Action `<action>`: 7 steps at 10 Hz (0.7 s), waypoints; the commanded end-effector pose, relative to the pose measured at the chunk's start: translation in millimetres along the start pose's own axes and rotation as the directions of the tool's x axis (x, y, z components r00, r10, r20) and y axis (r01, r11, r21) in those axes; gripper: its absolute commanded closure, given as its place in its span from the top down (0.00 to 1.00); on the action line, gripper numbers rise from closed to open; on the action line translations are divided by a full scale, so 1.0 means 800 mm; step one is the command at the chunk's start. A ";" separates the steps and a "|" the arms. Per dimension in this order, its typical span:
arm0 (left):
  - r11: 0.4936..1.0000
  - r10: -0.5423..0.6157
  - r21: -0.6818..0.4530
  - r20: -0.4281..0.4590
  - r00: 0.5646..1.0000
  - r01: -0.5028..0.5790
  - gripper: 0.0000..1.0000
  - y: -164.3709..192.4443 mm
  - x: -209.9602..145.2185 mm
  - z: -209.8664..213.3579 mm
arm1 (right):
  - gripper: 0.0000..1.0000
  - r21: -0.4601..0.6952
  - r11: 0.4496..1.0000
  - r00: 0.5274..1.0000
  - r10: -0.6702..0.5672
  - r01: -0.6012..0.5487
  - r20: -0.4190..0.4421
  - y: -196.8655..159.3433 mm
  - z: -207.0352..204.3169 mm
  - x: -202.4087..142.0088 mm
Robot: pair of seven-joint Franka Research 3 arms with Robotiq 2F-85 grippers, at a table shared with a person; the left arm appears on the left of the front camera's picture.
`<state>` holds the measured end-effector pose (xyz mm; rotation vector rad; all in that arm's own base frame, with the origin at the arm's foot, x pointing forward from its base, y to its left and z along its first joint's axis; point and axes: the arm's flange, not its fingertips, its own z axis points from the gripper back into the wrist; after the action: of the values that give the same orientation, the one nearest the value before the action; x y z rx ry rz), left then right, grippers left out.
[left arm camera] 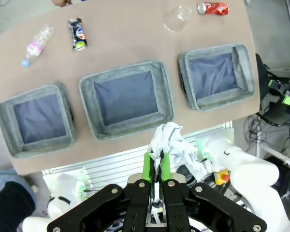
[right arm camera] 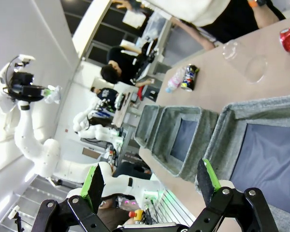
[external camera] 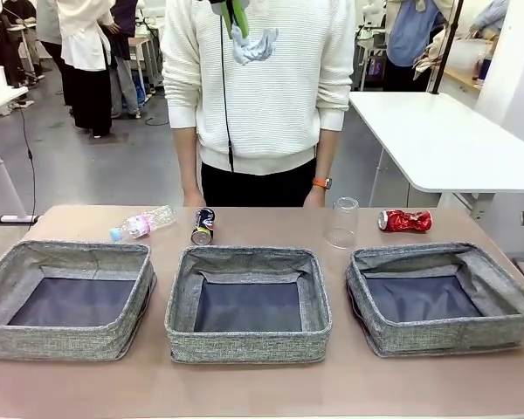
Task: Sort the waste into the appropriate baskets.
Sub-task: Place the picked waste into the Fabric basket indicated by the person.
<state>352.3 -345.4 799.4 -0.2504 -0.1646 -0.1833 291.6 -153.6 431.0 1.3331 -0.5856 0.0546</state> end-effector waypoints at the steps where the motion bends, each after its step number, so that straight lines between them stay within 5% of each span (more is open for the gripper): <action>1: 1.000 -0.002 0.013 0.015 1.000 0.002 0.07 0.000 0.000 0.002 | 1.00 0.016 1.000 1.000 0.023 -0.023 0.015 0.000 -0.001 0.003; 7: 1.000 -0.002 0.013 0.015 1.000 0.002 0.07 0.000 0.000 0.002 | 1.00 0.016 1.000 1.000 0.023 -0.023 0.015 0.000 -0.001 0.003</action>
<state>352.3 -345.4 799.4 -0.2502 -0.1647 -0.1833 291.6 -153.6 431.0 1.3333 -0.5855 0.0549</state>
